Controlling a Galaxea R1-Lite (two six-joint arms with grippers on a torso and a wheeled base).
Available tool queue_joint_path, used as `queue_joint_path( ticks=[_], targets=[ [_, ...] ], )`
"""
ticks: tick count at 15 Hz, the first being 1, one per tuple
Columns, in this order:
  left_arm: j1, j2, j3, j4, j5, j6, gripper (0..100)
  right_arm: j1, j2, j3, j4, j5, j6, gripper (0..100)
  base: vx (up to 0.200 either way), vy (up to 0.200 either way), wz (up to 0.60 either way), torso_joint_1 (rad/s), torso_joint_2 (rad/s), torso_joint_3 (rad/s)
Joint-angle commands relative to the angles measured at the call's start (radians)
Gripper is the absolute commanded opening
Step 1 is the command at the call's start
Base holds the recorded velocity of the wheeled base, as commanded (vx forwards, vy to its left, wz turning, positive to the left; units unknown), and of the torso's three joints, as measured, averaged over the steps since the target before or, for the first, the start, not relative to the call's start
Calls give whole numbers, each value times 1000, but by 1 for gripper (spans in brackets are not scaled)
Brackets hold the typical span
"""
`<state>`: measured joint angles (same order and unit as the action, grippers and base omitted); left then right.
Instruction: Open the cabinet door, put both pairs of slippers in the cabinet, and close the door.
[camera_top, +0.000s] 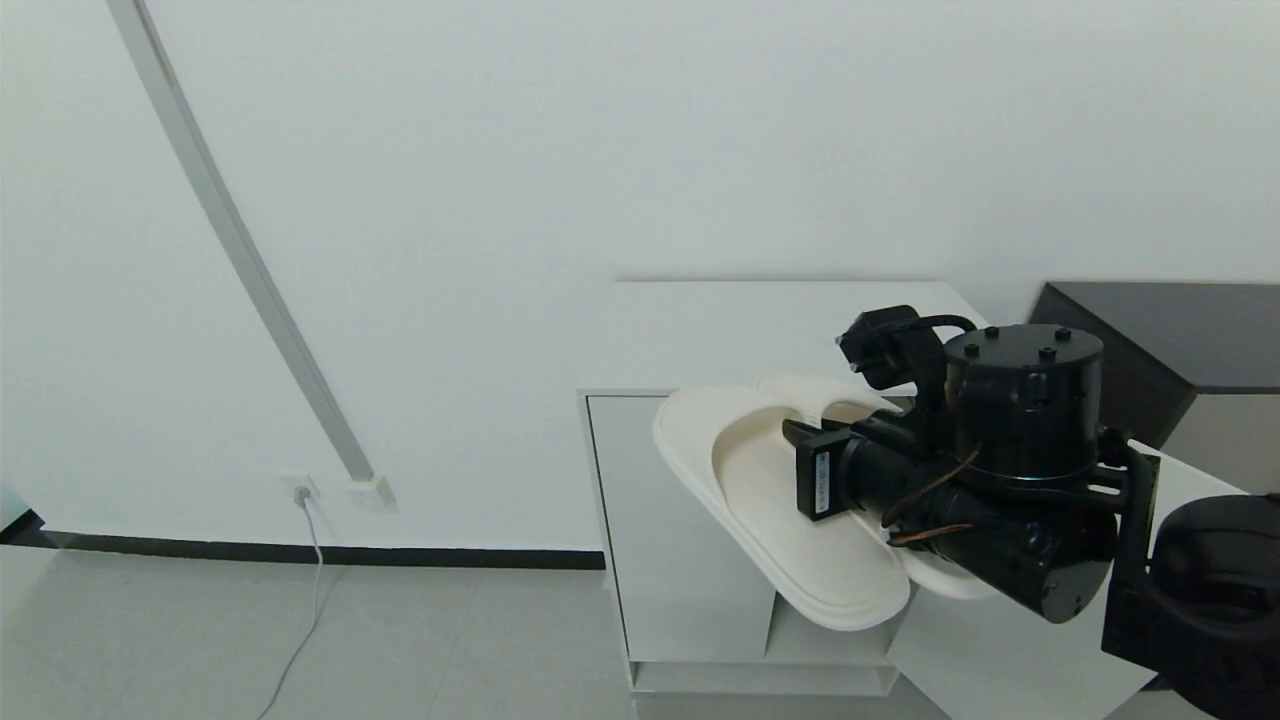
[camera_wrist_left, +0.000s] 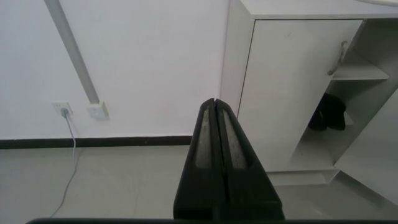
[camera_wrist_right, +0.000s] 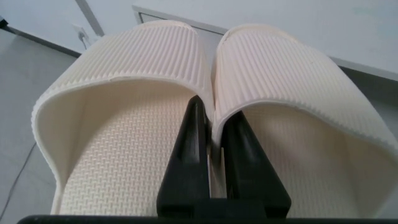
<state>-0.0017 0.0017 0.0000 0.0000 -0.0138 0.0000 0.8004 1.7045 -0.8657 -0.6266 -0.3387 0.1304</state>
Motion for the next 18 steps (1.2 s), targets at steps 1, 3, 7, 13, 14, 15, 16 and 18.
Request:
queue_joint_path(
  ticks=[1, 3, 7, 13, 14, 15, 16, 18],
  targets=[
    [0, 1, 0, 0, 0, 2, 0, 0, 7, 1, -1, 0, 0, 0, 0, 0, 0, 0, 0, 0],
    [0, 1, 0, 0, 0, 0, 0, 0, 9, -1, -1, 0, 0, 0, 0, 0, 0, 0, 0, 0],
    [0, 1, 0, 0, 0, 2, 0, 0, 9, -1, -1, 0, 0, 0, 0, -150, 0, 2, 1, 3],
    [0, 0, 0, 0, 0, 2, 0, 0, 9, 4, -1, 0, 1, 0, 0, -200, 0, 6, 4, 3],
    [0, 1, 0, 0, 0, 2, 0, 0, 9, 7, -2, 0, 1, 0, 0, -200, 0, 2, 7, 2],
    [0, 1, 0, 0, 0, 2, 0, 2, 9, 7, -2, 0, 1, 0, 0, -200, 0, 2, -2, 2],
    [0, 1, 0, 0, 0, 2, 0, 3, 9, 7, -2, -2, 1, 0, 0, -200, 0, -2, 7, 2],
    [0, 1, 0, 0, 0, 2, 0, 3, 7, 13, -2, -2, 1, 0, 0, -200, 0, 2, 2, 2]
  ],
)
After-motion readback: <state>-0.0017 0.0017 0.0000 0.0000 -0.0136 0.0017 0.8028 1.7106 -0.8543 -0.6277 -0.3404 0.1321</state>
